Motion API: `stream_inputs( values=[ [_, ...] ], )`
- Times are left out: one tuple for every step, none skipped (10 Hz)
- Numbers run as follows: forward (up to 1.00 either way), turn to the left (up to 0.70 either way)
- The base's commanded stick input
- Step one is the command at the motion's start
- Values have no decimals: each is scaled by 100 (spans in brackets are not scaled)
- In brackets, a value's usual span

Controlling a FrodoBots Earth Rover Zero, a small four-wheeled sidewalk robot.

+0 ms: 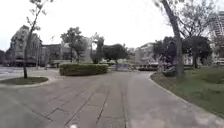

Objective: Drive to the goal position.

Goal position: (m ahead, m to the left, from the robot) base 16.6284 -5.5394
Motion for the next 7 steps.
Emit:
stream_inputs(
  values=[
    [70, 0],
    [78, 0],
    [85, 0],
    [85, 0],
    [85, 0],
    [93, 0],
    [100, 0]
  ],
)
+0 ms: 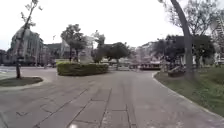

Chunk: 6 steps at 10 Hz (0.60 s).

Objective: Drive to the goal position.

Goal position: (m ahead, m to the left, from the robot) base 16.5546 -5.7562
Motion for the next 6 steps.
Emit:
stream_inputs(
  values=[
    [100, 0],
    [100, 0],
    [100, 0],
    [100, 0],
    [100, -3],
    [100, -17]
  ],
)
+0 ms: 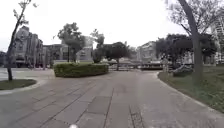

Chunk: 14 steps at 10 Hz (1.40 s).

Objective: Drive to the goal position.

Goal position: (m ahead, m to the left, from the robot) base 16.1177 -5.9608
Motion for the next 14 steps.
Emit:
stream_inputs(
  values=[
    [100, -38],
    [100, -38],
    [100, -12],
    [100, 0],
    [100, 0],
    [100, 0],
    [100, 0],
    [100, -17],
    [100, -33],
    [100, -40],
    [100, -40],
    [100, -36],
    [100, -5],
    [100, 0]
  ],
)
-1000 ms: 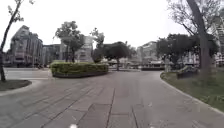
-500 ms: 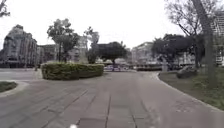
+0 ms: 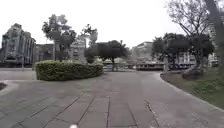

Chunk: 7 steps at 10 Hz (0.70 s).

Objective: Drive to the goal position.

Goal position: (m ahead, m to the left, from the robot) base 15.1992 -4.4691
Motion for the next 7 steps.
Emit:
stream_inputs(
  values=[
    [100, 0],
    [100, 0],
    [100, 0],
    [100, 0],
    [100, 0],
    [100, 0],
    [100, 0]
  ],
)
